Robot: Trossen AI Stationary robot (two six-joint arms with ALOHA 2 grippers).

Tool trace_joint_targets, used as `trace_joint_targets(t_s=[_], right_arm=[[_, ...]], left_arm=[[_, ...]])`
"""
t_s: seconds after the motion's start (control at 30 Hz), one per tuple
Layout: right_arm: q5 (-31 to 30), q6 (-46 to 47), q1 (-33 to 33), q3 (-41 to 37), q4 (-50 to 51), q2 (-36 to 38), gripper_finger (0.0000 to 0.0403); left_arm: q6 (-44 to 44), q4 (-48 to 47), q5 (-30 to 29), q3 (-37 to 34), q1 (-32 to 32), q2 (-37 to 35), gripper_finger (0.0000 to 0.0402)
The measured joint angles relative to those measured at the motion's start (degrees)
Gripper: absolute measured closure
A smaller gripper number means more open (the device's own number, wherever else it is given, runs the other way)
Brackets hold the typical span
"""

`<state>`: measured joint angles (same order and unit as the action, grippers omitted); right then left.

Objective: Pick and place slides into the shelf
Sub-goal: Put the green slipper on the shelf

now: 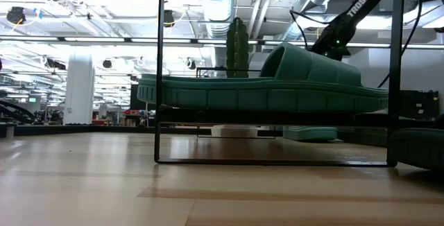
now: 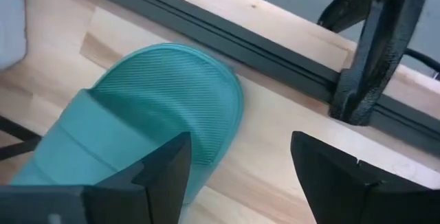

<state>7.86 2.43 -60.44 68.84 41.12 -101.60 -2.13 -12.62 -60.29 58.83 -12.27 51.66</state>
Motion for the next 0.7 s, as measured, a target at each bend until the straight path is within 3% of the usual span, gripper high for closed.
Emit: trace_joint_targets(t_s=[0.4,0.7], right_arm=[[1.3,4.0,2.2,0.1,-2.9,-8.1,0.0163],[1.9,5.1,2.2,1.6,-2.6,-9.9,0.0164]], left_arm=[[0.9,0.0,0.0,0.0,0.0,0.0,0.029],[2.5,0.0,1.2,0.0,0.0,0.0,0.029]])
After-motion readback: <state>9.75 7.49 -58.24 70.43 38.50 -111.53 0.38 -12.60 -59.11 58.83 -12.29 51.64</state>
